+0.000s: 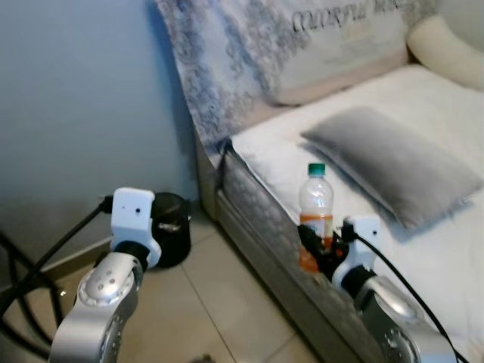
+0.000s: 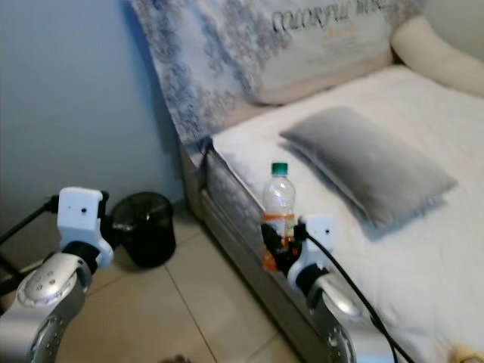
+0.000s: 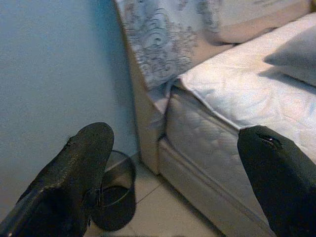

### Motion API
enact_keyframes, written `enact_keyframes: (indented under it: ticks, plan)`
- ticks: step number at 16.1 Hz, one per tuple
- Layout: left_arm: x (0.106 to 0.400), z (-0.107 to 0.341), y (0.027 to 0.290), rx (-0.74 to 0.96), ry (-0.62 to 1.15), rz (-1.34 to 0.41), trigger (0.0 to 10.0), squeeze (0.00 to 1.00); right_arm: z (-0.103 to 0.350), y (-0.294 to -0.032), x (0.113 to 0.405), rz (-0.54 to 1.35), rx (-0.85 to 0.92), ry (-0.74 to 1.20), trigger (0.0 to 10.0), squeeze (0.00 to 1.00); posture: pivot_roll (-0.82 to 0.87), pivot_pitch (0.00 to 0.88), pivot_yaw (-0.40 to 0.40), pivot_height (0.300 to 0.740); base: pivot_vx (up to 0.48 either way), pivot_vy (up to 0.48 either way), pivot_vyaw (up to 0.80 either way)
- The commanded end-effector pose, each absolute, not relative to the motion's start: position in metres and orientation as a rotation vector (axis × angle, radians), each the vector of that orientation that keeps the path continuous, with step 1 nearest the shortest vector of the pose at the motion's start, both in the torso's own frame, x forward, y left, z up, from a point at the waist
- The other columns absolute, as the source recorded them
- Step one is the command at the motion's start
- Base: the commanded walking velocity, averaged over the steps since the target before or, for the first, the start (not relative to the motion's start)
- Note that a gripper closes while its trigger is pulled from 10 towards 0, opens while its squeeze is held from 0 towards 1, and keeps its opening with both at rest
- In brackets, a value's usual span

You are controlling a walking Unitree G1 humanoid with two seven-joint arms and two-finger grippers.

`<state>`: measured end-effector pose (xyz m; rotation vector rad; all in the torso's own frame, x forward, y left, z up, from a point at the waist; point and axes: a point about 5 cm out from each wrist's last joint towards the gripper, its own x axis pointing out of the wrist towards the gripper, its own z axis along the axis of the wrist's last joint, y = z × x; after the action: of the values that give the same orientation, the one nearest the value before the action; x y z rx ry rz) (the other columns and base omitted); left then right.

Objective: Clean up the room

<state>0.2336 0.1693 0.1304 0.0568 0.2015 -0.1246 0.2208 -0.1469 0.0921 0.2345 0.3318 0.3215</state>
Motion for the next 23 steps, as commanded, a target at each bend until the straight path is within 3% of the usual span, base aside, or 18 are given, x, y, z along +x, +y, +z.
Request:
enact_keyframes:
  ticks: [1, 8, 16, 20, 23]
  plan:
    - [0.235, 0.133, 0.168, 0.053, 0.185, -0.133, 10.0, 0.0, 0.09, -0.15, 0.223, 0.319, 0.214, 0.352, 10.0, 0.0, 0.03, 0.0, 0.016, 0.74, 0.274, 0.0, 0.8]
    - [0.237, 0.129, 0.161, 0.061, 0.186, -0.175, 10.0, 0.0, 0.088, -0.147, 0.226, 0.35, 0.194, 0.357, 10.0, 0.0, 0.05, 0.0, 0.007, 0.74, 0.36, 0.0, 0.76]
    - [0.234, 0.127, 0.162, 0.074, 0.19, -0.181, 10.0, 0.0, 0.086, -0.151, 0.232, 0.311, 0.215, 0.363, 10.0, 0.0, 0.05, 0.0, -0.005, 0.74, 0.369, 0.0, 0.0]
    - [0.236, 0.127, 0.162, 0.084, 0.192, -0.195, 10.0, 0.0, 0.087, -0.154, 0.234, 0.292, 0.203, 0.359, 10.0, 0.0, 0.05, 0.0, 0.002, 0.74, 0.37, 0.0, -0.68]
    - [0.238, 0.127, 0.162, 0.089, 0.193, -0.204, 10.0, 0.0, 0.087, -0.153, 0.235, 0.289, 0.201, 0.355, 10.0, 0.0, 0.05, 0.0, 0.004, 0.74, 0.369, 0.0, 0.0]
